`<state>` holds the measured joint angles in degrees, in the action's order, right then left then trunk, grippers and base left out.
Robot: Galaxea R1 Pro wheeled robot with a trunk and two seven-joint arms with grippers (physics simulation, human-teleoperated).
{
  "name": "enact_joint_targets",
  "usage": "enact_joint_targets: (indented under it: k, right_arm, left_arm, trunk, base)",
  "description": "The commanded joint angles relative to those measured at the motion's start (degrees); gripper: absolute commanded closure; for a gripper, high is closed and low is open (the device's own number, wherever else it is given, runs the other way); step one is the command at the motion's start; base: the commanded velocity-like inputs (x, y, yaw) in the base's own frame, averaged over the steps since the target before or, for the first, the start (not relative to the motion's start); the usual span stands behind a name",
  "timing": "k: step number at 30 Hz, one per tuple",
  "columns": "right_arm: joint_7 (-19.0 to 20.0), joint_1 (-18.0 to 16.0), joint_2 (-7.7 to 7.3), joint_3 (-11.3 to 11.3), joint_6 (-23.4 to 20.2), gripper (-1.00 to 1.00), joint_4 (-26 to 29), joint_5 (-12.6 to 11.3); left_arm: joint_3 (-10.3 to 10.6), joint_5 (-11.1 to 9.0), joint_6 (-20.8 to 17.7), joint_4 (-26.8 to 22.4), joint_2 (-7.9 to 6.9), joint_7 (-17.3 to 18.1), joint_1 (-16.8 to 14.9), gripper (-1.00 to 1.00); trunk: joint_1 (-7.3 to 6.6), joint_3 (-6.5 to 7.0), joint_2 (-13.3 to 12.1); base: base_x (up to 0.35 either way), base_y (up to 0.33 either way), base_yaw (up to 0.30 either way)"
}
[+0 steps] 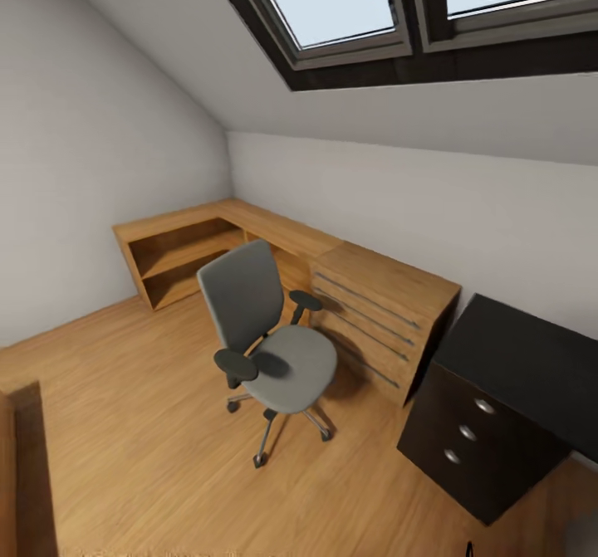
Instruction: In the bedroom, organize the workspace by keeping the computer under the desk, ensuring the monitor is on the desk, placing the keyboard on the desk next to the monitor, placing the mouse on the desk next to the keyboard, moving the folder from the swivel chair onto the desk next to the mouse, stacking the notebook on top of the folder with the pen on top of the notebook, and positioning the swivel chair next to the desk.
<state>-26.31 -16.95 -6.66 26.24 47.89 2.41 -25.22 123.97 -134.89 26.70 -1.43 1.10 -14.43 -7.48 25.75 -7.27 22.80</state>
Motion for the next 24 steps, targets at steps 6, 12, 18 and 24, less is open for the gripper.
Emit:
enact_joint_targets:
  k: [6,12,18,24]
  right_arm:
    - [-0.1,0.0,-0.01,0.6,-0.1,-1.0,0.1,-0.2]
    - [0.0,0.0,0.12,0.7,-0.2,-1.0,0.1,-0.2]
    - [0.0,0.0,0.16,0.8,-0.2,-1.0,0.1,-0.2]
    - [0.0,0.0,0.22,0.9,-0.2,-1.0,0.1,-0.1]
  left_arm:
    - [0.5,-0.1,0.2,-0.2,-0.17,-0.5,-0.1,-1.0]
    - [0.6,-0.1,0.3,-0.2,-0.21,-0.5,-0.1,-1.0]
    - [0.7,-0.1,0.4,-0.2,-0.22,-0.4,-0.1,-1.0]
    - [0.7,-0.1,0.5,-0.2,-0.22,-0.4,-0.1,-1.0]
  trunk:
    - [0.03,-0.18,0.1]
    - [0.03,-0.19,0.1]
    - [0.03,-0.19,0.1]
    - [0.03,-0.19,0.1]
  base:
    - [0.0,0.0,0.286]
    - [0.0,0.0,0.287]
    - [0.0,0.0,0.287]
    - [0.0,0.068,0.287]
